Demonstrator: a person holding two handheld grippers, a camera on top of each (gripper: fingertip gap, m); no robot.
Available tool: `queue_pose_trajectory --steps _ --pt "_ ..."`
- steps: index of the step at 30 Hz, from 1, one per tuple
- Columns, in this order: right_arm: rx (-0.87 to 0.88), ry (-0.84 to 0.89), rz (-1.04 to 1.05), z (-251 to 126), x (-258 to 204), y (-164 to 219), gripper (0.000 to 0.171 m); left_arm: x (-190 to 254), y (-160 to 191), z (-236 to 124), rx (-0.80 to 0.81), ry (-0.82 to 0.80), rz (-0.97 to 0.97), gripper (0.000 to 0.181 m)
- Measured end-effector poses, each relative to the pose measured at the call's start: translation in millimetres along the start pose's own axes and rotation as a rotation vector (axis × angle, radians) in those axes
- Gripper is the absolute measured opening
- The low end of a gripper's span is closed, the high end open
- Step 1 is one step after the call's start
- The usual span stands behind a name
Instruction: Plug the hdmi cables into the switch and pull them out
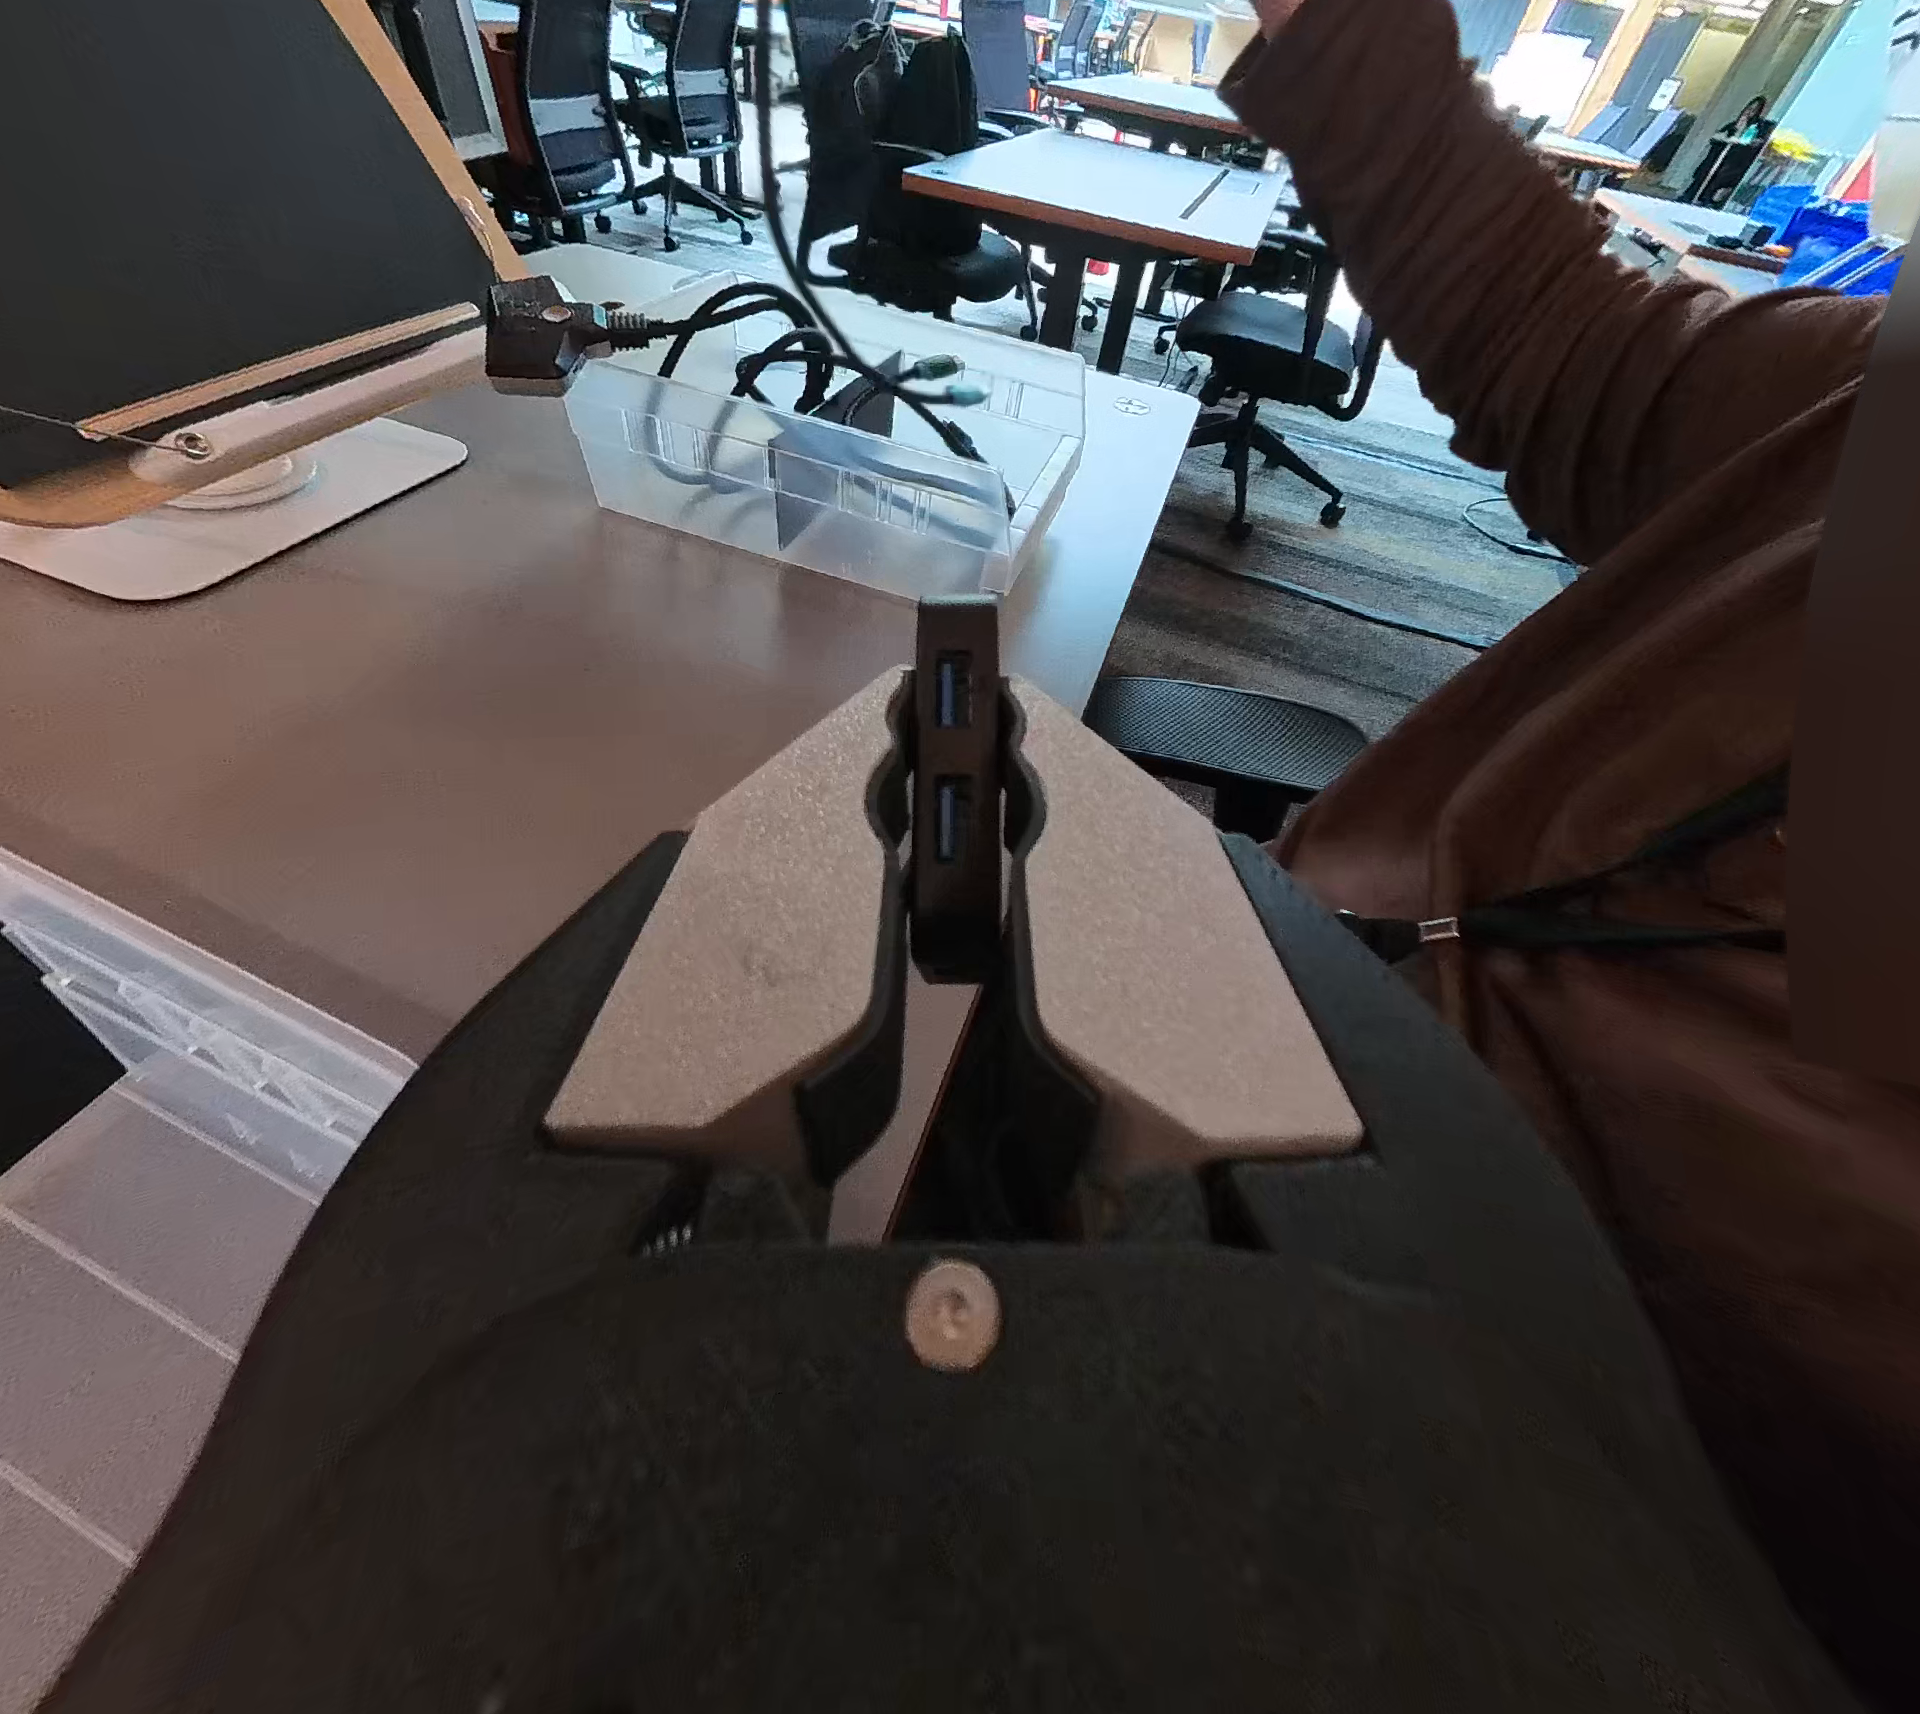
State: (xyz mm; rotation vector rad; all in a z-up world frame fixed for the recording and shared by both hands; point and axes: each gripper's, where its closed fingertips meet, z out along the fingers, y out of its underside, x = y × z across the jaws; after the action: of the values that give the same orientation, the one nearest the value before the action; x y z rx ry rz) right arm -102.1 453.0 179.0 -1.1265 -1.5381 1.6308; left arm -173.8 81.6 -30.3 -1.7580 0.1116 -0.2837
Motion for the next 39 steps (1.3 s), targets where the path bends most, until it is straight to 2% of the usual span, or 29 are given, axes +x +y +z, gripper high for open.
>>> queue_pose_trajectory --steps 3,6,11,13,16,20,23,26,31,35,37,39 --pt "-0.161 -0.006 -0.046 8 2 40 0.004 -2 1 -2 0.0 -0.006 -0.003 0.011" --pt "-0.377 -0.031 -0.034 1 8 92 0.005 -5 0 -6 0.01 -0.01 -0.01 0.011" --pt "-0.928 0.046 0.044 -38 41 217 0.003 -4 -3 -6 0.025 0.003 -0.014 0.011" --pt "-1.043 0.033 0.12 -36 42 259 0.002 1 -4 -3 0.029 0.024 -0.016 0.011" --pt "-1.223 0.114 0.147 -36 56 317 0.0 6 -3 3 0.016 0.038 -0.007 0.011" --pt "-1.409 0.113 0.136 -40 56 369 0.0 8 1 6 -0.011 0.032 0.011 0.011" --pt "-1.473 0.188 0.091 -51 62 369 0.0 5 1 3 0.002 0.035 -0.003 0.01" --pt "-1.452 0.232 0.01 -60 67 340 0.009 0 2 2 0.005 0.031 -0.021 0.011" --pt "-1.221 0.353 -0.028 -50 87 278 0.026 0 0 -1 0.012 0.026 -0.013 0.011" --pt "-1.121 0.457 -0.036 -38 103 270 0.029 1 -4 -1 0.033 0.002 0.012 0.011" --pt "-1.037 0.424 -0.054 -19 90 267 0.033 -4 -11 -2 0.079 -0.034 0.027 0.011" --pt "-0.905 0.297 -0.09 15 55 256 0.036 -7 -16 -1 0.123 -0.045 0.023 0.011"
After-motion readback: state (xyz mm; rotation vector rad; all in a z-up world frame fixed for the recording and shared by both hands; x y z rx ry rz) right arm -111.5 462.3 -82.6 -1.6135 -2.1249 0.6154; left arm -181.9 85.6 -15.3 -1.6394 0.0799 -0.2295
